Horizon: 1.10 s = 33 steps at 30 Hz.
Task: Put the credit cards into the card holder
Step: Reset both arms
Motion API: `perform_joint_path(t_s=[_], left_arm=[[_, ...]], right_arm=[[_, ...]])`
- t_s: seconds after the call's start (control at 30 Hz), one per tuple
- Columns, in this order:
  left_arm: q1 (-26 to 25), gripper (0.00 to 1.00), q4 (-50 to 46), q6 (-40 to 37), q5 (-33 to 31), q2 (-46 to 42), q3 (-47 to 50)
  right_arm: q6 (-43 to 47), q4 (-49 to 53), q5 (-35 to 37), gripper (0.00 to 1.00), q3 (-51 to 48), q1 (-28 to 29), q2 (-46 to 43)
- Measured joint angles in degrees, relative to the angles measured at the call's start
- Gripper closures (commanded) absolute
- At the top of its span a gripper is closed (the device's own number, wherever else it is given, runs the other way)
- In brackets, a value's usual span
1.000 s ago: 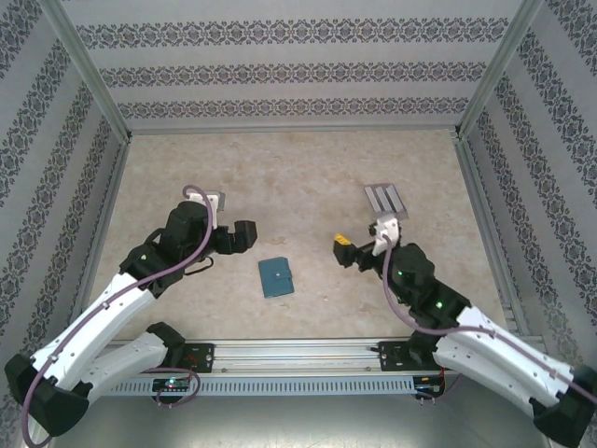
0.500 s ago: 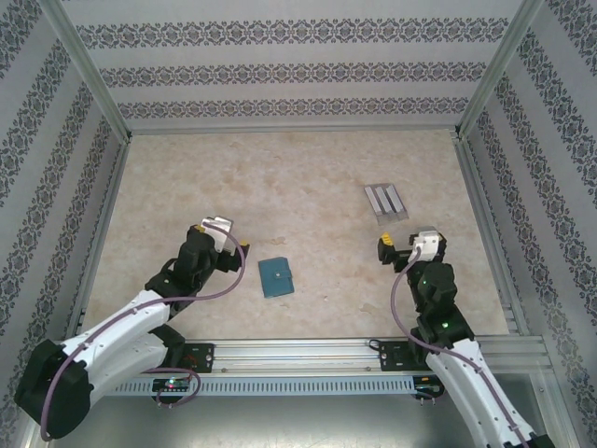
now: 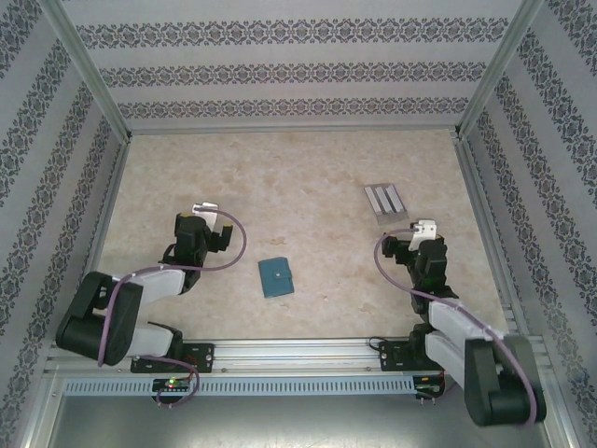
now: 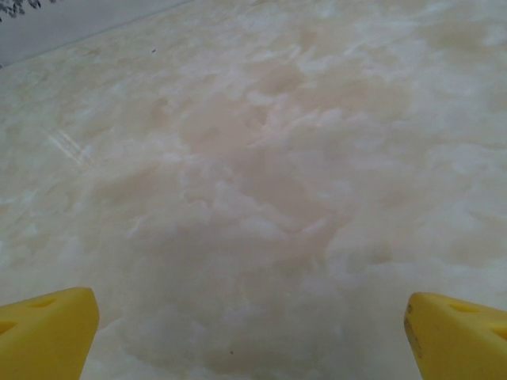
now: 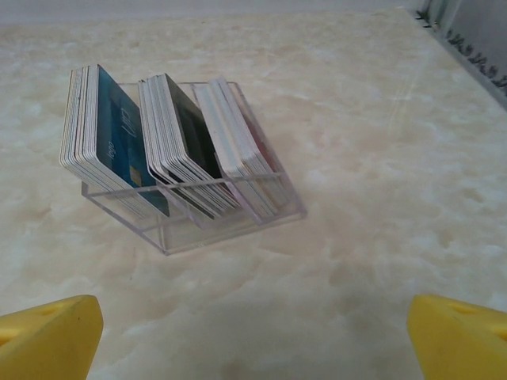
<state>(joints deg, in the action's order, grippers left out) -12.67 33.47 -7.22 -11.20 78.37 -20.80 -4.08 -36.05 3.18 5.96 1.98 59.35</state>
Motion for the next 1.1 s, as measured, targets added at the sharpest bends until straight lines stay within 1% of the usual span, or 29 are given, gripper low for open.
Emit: perform_joint_path(t_s=[0.1, 0.17, 0.23, 0.27, 0.33, 0.37, 0.47, 0.6, 0.7, 1.1], left_arm=[[3.4, 0.00, 6.0, 0.9, 1.7, 2.2, 0.6], [8.7, 0.00, 12.7, 3.2, 4.7, 6.4, 0.9], [12.6, 0.00, 14.1, 4.7, 7.0, 10.0, 0.6], [13.5, 0.00, 14.1, 5.2, 7.9, 10.9, 0.6], [13.6, 0.00, 14.4, 6.2, 9.2, 11.1, 0.6], [13.6, 0.00, 15.0, 6.6, 9.6, 11.1, 0.6], [13.6, 0.00, 15.0, 7.8, 9.6, 11.1, -0.1], [13.5, 0.00, 15.0, 8.4, 9.6, 11.1, -0.6], [13.5, 0.00, 15.0, 8.6, 9.5, 11.1, -0.8], [13.0, 0.00, 14.5, 8.5, 10.0, 11.1, -2.0]], right_arm=[[0.4, -6.4, -1.6, 0.02, 2.5, -0.3, 7.7], [1.2, -10.0, -2.2, 0.02, 4.3, -0.4, 11.6], [1.6, -16.2, -2.2, 0.02, 4.8, -0.4, 15.9], [1.9, -19.9, -2.3, 0.02, 4.8, -0.4, 19.2], [2.2, -26.9, -2.5, 0.02, 4.9, -0.4, 26.6], [2.4, -27.9, -2.5, 0.02, 5.0, -0.4, 29.0], [2.4, -25.0, -1.4, 0.02, 5.9, -0.4, 28.5], [1.4, -22.1, 3.1, 0.02, 12.0, -0.3, 28.3], [1.3, -20.6, 4.7, 0.02, 14.4, -0.3, 27.9], [1.3, -16.6, 6.5, 0.02, 14.6, -0.2, 27.8]])
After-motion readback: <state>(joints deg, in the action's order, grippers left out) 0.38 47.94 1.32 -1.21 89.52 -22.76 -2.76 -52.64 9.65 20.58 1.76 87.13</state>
